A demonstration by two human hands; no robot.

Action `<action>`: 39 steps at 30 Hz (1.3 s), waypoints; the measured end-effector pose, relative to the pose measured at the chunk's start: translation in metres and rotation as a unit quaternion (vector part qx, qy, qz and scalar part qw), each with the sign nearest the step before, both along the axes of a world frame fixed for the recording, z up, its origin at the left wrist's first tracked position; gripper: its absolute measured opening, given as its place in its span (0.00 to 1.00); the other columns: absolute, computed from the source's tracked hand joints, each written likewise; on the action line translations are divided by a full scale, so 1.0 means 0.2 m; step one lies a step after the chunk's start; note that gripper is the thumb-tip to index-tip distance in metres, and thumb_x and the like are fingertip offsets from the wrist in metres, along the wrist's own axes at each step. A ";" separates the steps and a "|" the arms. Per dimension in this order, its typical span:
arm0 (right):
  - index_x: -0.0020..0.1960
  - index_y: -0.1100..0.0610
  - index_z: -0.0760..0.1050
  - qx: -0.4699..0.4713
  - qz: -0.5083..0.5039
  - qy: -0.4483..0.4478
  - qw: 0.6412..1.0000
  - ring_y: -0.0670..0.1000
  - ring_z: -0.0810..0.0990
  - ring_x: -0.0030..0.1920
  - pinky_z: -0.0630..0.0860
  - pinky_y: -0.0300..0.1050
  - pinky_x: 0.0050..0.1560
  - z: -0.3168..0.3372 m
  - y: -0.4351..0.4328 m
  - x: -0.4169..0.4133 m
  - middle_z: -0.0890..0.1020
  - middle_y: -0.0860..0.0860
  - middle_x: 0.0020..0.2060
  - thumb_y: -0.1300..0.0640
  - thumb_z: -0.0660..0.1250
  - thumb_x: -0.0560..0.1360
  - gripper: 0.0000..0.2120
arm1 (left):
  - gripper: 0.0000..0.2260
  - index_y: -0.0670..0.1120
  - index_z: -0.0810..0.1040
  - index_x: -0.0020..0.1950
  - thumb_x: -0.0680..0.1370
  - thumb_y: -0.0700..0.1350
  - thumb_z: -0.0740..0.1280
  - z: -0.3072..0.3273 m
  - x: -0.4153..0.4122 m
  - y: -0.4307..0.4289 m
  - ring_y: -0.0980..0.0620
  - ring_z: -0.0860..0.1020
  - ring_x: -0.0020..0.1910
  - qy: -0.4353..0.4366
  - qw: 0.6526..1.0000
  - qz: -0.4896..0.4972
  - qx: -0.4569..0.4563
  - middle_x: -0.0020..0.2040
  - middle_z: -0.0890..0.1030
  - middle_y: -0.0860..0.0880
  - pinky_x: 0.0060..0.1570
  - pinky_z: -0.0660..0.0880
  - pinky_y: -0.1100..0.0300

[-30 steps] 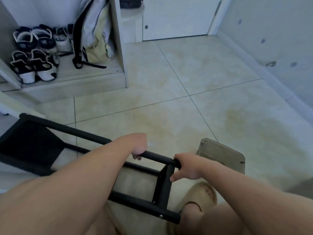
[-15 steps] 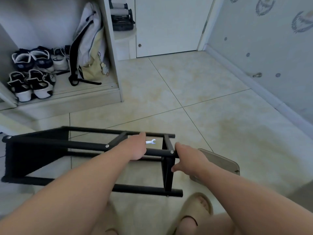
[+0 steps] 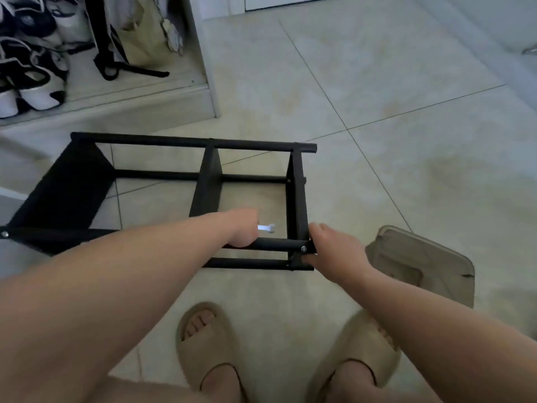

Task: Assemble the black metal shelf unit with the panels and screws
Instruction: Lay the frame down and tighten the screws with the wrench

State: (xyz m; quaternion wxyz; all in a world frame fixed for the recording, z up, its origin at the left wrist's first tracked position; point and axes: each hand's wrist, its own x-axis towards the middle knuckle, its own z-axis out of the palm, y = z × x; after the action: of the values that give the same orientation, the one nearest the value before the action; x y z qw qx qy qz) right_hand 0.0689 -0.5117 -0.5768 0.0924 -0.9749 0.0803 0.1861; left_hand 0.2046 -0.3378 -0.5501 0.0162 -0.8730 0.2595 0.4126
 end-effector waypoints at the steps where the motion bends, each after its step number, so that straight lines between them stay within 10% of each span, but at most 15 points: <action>1: 0.49 0.50 0.59 0.009 0.003 0.001 1.000 0.57 0.78 0.45 0.63 0.48 0.33 -0.05 0.01 0.01 0.76 0.49 0.50 0.47 0.66 0.79 0.16 | 0.11 0.40 0.74 0.62 0.83 0.41 0.57 -0.05 0.01 0.01 0.45 0.74 0.47 0.011 1.000 0.007 0.008 0.54 0.78 0.42 0.38 0.66 0.57; 8: 0.49 0.52 0.62 0.075 0.028 0.044 0.996 0.57 0.78 0.47 0.69 0.49 0.40 -0.17 0.03 0.00 0.74 0.49 0.48 0.46 0.66 0.80 0.15 | 0.14 0.42 0.71 0.68 0.84 0.39 0.54 -0.15 0.00 -0.01 0.40 0.75 0.62 0.039 0.995 -0.036 0.081 0.65 0.76 0.41 0.54 0.70 0.54; 16: 0.52 0.51 0.65 0.050 0.078 0.134 0.987 0.54 0.76 0.51 0.68 0.47 0.41 -0.11 0.12 -0.08 0.76 0.48 0.51 0.37 0.69 0.76 0.21 | 0.09 0.40 0.75 0.51 0.82 0.36 0.55 -0.13 -0.07 0.07 0.50 0.70 0.32 0.058 0.983 -0.098 0.141 0.37 0.72 0.46 0.29 0.66 0.61; 19: 0.65 0.53 0.67 -0.007 0.106 0.044 0.993 0.55 0.73 0.61 0.71 0.50 0.55 -0.14 0.12 -0.11 0.73 0.50 0.61 0.26 0.67 0.68 0.38 | 0.11 0.39 0.77 0.52 0.81 0.35 0.55 -0.15 -0.09 0.12 0.50 0.68 0.31 0.061 0.982 -0.101 0.145 0.37 0.71 0.47 0.28 0.64 0.61; 22: 0.79 0.58 0.53 -0.041 0.111 0.025 0.993 0.58 0.52 0.79 0.58 0.57 0.76 -0.16 0.11 -0.08 0.52 0.54 0.80 0.15 0.53 0.61 0.61 | 0.09 0.41 0.75 0.47 0.80 0.36 0.56 -0.20 -0.09 0.17 0.46 0.73 0.37 0.073 0.990 -0.051 0.110 0.39 0.75 0.45 0.33 0.68 0.58; 26: 0.81 0.61 0.34 -0.057 0.148 0.028 0.987 0.56 0.28 0.79 0.39 0.63 0.79 -0.21 0.07 -0.05 0.28 0.54 0.78 0.11 0.40 0.59 0.69 | 0.09 0.43 0.81 0.55 0.81 0.41 0.62 -0.32 -0.04 0.23 0.47 0.80 0.48 0.120 0.991 0.057 0.025 0.49 0.83 0.48 0.47 0.75 0.55; 31: 0.81 0.64 0.38 -0.031 0.208 -0.004 0.978 0.58 0.35 0.81 0.42 0.66 0.79 -0.26 0.07 0.02 0.37 0.59 0.81 0.12 0.45 0.62 0.68 | 0.04 0.49 0.84 0.47 0.78 0.45 0.69 -0.45 -0.03 0.23 0.60 0.79 0.31 0.168 0.972 0.146 -0.081 0.34 0.84 0.54 0.33 0.71 0.63; 39: 0.81 0.68 0.44 -0.009 0.255 -0.045 0.966 0.62 0.39 0.81 0.40 0.61 0.80 -0.31 0.05 0.06 0.43 0.64 0.81 0.15 0.50 0.65 0.67 | 0.02 0.57 0.83 0.41 0.73 0.50 0.74 -0.52 -0.10 0.20 0.60 0.79 0.41 0.179 0.963 0.143 -0.139 0.38 0.82 0.60 0.40 0.74 0.60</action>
State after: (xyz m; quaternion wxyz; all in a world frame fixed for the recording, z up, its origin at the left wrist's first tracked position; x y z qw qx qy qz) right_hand 0.0801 -0.5021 -0.6397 0.0363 -0.9712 -0.1739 0.1590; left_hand 0.1852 -0.2983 -0.6546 -0.2113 -0.8063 0.1856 0.5204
